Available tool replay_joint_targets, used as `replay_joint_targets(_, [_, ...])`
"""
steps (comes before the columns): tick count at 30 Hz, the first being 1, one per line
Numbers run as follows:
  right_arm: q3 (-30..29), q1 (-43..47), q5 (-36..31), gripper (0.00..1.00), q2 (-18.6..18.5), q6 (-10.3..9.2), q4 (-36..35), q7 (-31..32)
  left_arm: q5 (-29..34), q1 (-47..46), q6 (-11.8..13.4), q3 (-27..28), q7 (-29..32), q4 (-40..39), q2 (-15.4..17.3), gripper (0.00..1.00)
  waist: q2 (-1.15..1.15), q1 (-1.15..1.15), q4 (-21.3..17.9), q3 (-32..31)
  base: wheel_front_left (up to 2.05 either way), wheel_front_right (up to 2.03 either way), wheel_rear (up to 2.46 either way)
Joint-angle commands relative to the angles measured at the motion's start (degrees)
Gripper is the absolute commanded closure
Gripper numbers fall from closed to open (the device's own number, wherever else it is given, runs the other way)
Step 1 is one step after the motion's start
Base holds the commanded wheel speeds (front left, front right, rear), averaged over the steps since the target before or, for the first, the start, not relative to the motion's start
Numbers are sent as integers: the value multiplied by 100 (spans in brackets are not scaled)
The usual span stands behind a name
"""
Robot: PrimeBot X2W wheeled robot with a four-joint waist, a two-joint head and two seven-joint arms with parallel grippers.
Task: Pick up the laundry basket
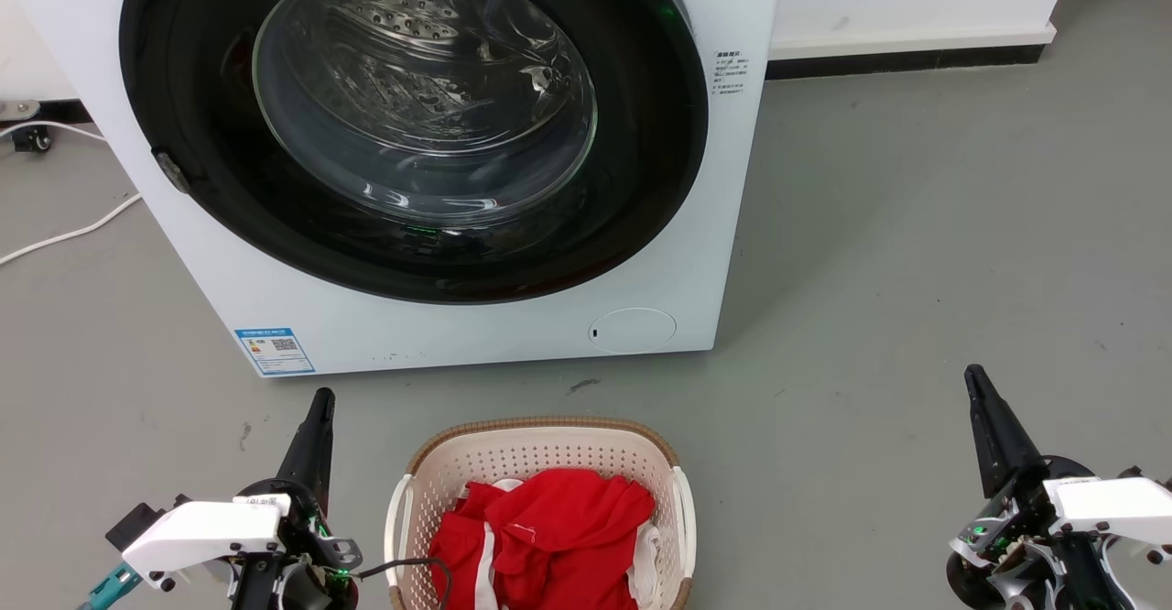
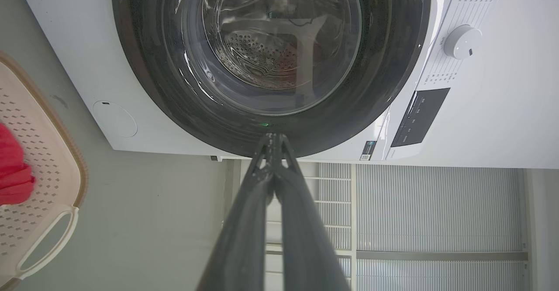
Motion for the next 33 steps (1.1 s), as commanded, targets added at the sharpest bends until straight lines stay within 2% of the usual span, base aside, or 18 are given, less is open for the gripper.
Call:
replay_joint_targets(1, [-5, -59, 22, 100, -19, -2, 1, 6, -8, -50, -23, 13, 14, 4, 13, 100, 0, 0, 0, 0, 0, 0, 0])
replay_joint_targets(18, [-5, -59, 23, 100, -19, -2, 1, 5, -9, -50, -23, 13, 14, 3, 13, 100, 0, 0, 0, 0, 0, 0, 0])
replay_joint_targets(19, [0, 0, -1, 0, 0, 0, 0, -1, 1, 0, 0, 0, -1, -1, 0, 0, 0, 0, 0, 0, 0, 0, 0])
replay_joint_targets(27, [13, 173, -145, 0, 13, -1, 106, -142, 70, 144, 5, -57, -143, 82, -21, 0, 0, 0, -1, 5, 0, 0, 0])
replay_joint_targets(33, [-17, 206, -773, 0, 11, -1, -45, -312, 615, 124, 4, 9, -312, -3, -18, 0, 0, 0, -3, 15, 0, 0, 0])
